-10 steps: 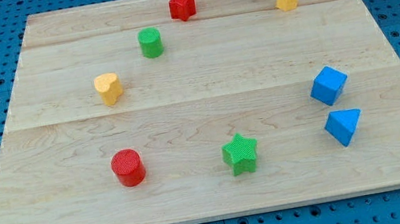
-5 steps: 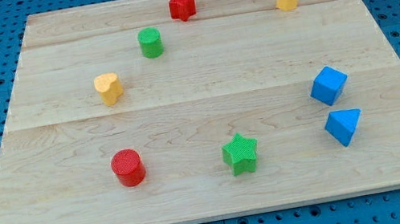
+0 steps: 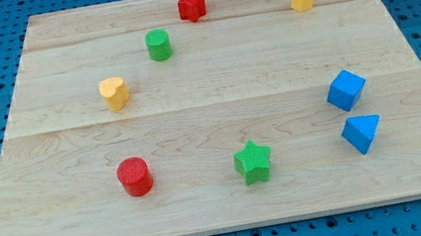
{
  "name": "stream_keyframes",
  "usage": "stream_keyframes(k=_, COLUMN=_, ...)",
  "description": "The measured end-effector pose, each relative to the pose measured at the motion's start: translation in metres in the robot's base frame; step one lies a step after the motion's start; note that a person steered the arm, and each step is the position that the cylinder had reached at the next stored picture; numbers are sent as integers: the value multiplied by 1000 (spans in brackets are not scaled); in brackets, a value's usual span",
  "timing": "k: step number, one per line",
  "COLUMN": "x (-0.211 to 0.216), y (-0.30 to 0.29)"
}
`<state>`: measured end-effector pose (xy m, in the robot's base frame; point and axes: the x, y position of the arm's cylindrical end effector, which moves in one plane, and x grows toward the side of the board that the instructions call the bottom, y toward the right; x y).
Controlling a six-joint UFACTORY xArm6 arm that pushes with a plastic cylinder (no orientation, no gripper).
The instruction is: Push the red star towards the yellow hexagon
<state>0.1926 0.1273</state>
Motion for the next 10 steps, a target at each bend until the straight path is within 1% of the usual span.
stream_keyframes(k=1, x=-1, y=-21)
stream_keyframes(k=2, x=-1, y=-70)
stream_keyframes(k=3, x=5, y=-65)
stream_keyframes(k=4, x=0, y=-62)
stream_keyframes(k=5, x=-1, y=-70)
stream_keyframes(k=6, x=-1, y=-97)
stream_keyframes(k=10, x=2, y=-93)
